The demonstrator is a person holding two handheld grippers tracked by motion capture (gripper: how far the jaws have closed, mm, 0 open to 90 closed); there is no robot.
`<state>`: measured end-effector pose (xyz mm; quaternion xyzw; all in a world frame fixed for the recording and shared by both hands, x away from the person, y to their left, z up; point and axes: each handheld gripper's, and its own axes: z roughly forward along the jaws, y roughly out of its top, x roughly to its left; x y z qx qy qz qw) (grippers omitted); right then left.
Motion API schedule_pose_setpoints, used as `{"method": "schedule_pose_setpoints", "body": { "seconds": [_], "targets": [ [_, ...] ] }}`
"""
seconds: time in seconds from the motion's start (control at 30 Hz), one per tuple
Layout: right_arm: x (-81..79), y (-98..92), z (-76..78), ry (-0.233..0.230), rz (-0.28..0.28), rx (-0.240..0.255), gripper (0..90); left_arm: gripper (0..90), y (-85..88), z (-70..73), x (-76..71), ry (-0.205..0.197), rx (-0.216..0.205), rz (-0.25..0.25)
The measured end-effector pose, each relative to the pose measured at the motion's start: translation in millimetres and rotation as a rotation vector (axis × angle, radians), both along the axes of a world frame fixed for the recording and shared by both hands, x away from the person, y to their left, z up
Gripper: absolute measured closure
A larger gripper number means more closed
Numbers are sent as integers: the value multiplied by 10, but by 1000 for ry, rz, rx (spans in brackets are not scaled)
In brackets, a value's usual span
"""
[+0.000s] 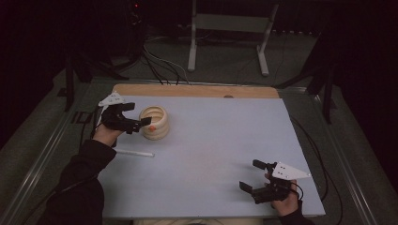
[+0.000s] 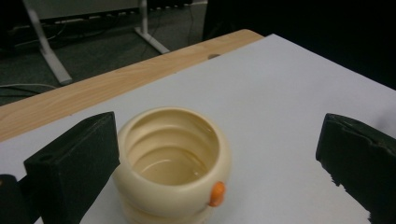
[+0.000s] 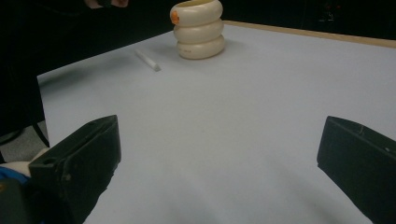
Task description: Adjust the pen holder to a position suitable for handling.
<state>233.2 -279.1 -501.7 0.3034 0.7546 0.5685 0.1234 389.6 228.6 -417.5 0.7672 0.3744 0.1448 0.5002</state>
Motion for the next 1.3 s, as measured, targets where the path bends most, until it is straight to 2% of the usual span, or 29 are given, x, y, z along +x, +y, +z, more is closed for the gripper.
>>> {"method": "schedule_pose_setpoints", "body": {
  "seconds": [0.07, 0.13, 0.17, 0.33, 0.43, 0.57, 0.6, 0.77, 0.83, 0.97, 1.03, 1.17, 1.3],
  "targets": [
    [-3, 0, 2, -1, 0, 1, 0, 0, 3, -24, 55, 24, -8, 22],
    [-2, -1, 1, -1, 1, 1, 0, 0, 3, -49, 106, 39, 12, 61],
    [-2, 0, 0, -1, 1, -1, 0, 0, 6, -63, 128, 45, 7, 71],
    [-3, -1, 1, -2, 0, -3, 0, 1, 9, -130, 225, 91, 54, 185],
    [-6, -3, 3, -3, 1, -2, 0, 1, 1, -154, 272, 126, 63, 227],
    [-6, -4, 3, -3, 1, -2, 0, 2, -23, -179, 346, 210, 69, 267],
    [-6, -3, 3, -2, 2, 0, 0, 2, -38, -183, 363, 227, 81, 288],
    [-4, -1, -2, -2, 1, -8, 0, 8, -80, -199, 433, 317, 87, 312],
    [-7, 0, -1, -3, 1, -8, 0, 31, -83, -201, 462, 360, 74, 319],
    [-6, 1, -5, -1, 0, -11, 0, 80, -116, -205, 496, 395, 109, 349],
    [-8, 3, -4, -3, 1, -11, 0, 158, -125, -203, 513, 410, 122, 374],
    [-3, 2, -8, 0, 0, -12, 0, 244, -141, -216, 543, 439, 134, 395],
    [-2, 3, -9, -1, -1, -15, 0, 370, -169, -216, 561, 443, 144, 404]
  ]
}}
